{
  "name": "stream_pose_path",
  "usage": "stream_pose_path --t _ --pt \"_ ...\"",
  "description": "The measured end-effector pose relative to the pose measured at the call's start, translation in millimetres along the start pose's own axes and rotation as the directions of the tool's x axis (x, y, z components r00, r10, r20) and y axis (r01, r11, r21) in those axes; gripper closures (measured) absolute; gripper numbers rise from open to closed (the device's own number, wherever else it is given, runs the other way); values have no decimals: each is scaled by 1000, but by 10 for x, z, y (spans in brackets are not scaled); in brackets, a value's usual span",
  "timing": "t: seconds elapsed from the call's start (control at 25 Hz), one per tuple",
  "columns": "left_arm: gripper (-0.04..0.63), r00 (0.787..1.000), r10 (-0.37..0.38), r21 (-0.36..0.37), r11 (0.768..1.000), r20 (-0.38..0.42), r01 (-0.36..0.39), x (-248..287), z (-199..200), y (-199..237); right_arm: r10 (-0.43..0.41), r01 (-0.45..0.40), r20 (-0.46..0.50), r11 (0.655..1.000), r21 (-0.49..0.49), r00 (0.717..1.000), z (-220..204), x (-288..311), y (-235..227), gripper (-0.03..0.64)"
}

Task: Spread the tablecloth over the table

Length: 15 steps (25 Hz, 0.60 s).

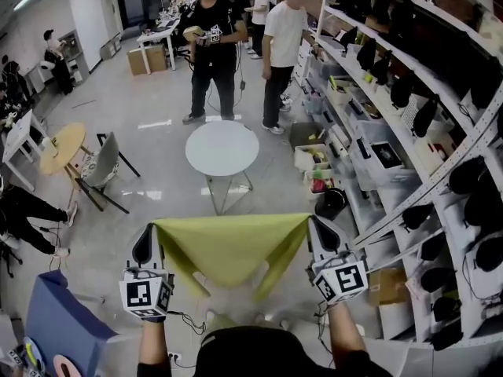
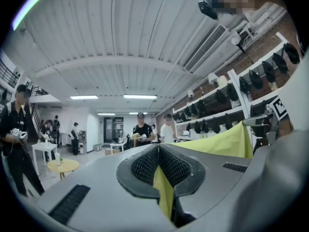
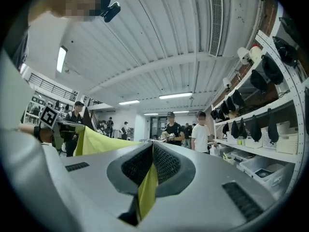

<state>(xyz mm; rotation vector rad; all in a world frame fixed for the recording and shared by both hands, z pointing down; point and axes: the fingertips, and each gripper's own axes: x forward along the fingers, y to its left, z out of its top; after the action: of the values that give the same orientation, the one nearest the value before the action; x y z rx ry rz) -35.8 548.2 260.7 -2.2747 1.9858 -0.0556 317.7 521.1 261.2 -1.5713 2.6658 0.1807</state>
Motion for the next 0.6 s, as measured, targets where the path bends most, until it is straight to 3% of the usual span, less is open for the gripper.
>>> stream_pose_path --t 0.28,0.6 --pt "575 997 6 -2 1000 -74 -6 468 -25 -226 27 -27 3 999 46 1000 -93 420 -465 614" --pt "575 995 -58 -9 998 -82 58 1427 -374 70 -4 5 -24 998 63 1000 -410 1394 -767 614"
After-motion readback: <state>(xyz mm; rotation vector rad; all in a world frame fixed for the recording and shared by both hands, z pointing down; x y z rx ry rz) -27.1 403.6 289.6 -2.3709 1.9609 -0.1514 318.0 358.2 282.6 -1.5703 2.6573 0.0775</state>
